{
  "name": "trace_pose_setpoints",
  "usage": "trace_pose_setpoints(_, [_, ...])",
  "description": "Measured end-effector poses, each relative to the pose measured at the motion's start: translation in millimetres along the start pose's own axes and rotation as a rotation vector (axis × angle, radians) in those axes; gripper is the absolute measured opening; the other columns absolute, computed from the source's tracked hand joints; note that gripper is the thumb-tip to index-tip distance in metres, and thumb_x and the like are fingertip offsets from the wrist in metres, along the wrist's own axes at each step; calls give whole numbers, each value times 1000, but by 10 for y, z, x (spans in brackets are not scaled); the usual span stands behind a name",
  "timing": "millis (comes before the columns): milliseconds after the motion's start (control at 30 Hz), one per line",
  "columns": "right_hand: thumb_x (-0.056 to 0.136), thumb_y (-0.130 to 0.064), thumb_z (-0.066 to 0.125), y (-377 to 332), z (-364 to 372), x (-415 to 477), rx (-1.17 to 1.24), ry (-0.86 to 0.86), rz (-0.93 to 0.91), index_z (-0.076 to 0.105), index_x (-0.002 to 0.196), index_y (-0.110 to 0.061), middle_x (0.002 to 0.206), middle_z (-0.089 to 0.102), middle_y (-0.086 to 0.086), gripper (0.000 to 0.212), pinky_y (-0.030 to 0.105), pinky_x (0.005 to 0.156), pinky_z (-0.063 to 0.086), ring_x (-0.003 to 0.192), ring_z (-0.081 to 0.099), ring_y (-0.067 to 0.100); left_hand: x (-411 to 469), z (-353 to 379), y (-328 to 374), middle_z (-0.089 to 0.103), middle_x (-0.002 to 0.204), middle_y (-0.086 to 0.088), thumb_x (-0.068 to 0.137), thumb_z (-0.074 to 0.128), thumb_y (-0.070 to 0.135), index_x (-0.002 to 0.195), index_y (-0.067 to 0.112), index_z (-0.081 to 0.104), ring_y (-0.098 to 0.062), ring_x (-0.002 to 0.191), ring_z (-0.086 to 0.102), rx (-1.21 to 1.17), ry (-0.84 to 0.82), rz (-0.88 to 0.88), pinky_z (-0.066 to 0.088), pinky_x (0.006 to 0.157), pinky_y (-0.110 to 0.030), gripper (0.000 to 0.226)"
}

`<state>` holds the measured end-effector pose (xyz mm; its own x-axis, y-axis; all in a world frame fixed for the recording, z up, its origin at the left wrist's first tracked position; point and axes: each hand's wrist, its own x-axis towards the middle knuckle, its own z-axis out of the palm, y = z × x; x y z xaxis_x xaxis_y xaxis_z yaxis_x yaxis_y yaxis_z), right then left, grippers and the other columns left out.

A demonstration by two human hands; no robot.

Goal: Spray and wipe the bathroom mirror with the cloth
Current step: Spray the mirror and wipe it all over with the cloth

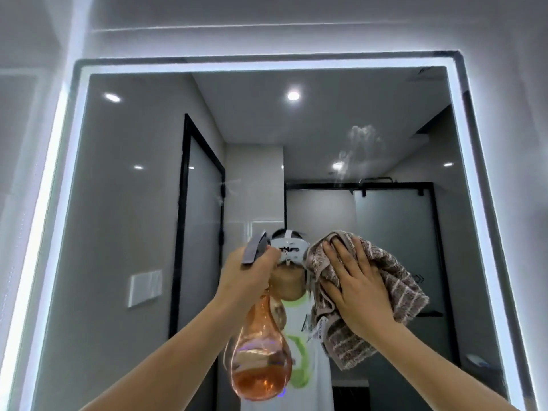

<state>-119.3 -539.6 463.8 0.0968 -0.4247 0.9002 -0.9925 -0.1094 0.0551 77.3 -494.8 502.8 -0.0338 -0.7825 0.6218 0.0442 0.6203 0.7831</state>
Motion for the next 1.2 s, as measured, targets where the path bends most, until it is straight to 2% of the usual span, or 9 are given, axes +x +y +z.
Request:
trace_pose_setpoints(133, [73, -70, -17, -281, -91, 483, 64, 72, 41, -17, 137, -33, 144, -22, -16, 75, 39, 111, 6, 129, -34, 3, 250, -220, 142, 61, 77, -15, 63, 62, 31, 77, -2, 64, -27, 76, 55, -26, 13, -44, 50, 83, -50, 36])
trace_pose_setpoints(233, [70, -63, -16, -496, -183, 802, 35, 63, 69, -30, 129, -36, 137, -35, -19, 67, 36, 112, -5, 126, -38, 6, 451, -331, 280, 68, 82, -15, 73, 63, 27, 85, -2, 68, -28, 80, 61, -19, 31, -26, 49, 90, -50, 32])
trace_pose_setpoints(400, [95, -49, 18, -710, -329, 1330, 7, 74, 37, -12, 143, -32, 153, -19, -13, 59, 39, 114, -4, 138, -25, 13, 682, -558, 531, 66, 76, -11, 82, 59, 20, 80, 5, 63, -21, 68, 64, -129, 34, 35, 56, 66, -33, 16])
trace_pose_setpoints(633, [94, -48, 19, -1093, -102, 1281, 15, 158, -67, -2, 144, -33, 155, -6, -13, 57, 37, 114, -2, 141, -14, 11, 659, -951, 385, 61, 54, 0, 82, 57, 16, 67, 10, 59, -7, 40, 60, -200, 78, 64, 45, 37, -15, 17])
trace_pose_setpoints(700, [87, -52, 10, -1105, 4, 1062, -1, 157, -74, -2, 144, -34, 155, -3, -13, 61, 38, 114, 2, 141, -12, 11, 539, -994, 235, 63, 49, 2, 81, 58, 16, 67, 10, 60, -7, 42, 60, -173, 79, 28, 48, 41, -17, 16])
trace_pose_setpoints(833, [84, -53, 12, -912, 211, 492, -23, 113, -104, 4, 144, -31, 155, 12, -8, 64, 42, 110, 10, 138, -5, 10, 307, -890, -37, 67, 64, -2, 79, 58, 16, 67, 11, 64, -18, 68, 63, -155, 86, -57, 55, 79, -37, 15])
trace_pose_setpoints(1000, [85, -46, 31, -508, 319, 7, -82, 158, -130, 25, 140, -23, 145, 39, 0, 59, 40, 99, 15, 133, 17, 18, 1, -507, -223, 70, 78, -16, 68, 64, 20, 68, 7, 66, -29, 81, 63, -152, 29, -107, 50, 89, -49, 14])
trace_pose_setpoints(1067, [85, -46, 32, -348, 335, -128, -90, 178, -139, 27, 139, -23, 143, 41, 0, 59, 41, 98, 16, 133, 20, 19, -101, -338, -285, 69, 95, -28, 52, 66, 30, 79, -2, 67, -33, 89, 62, -125, -7, -137, 44, 94, -56, 41])
trace_pose_setpoints(1200, [85, -47, 32, -53, 293, -223, -124, 166, -193, 26, 140, -26, 144, 39, -3, 59, 40, 99, 18, 135, 18, 20, -185, 44, -340, 58, 84, -10, 47, 64, 36, 76, 13, 66, -25, 80, 52, -132, -52, -153, 44, 80, -42, 37])
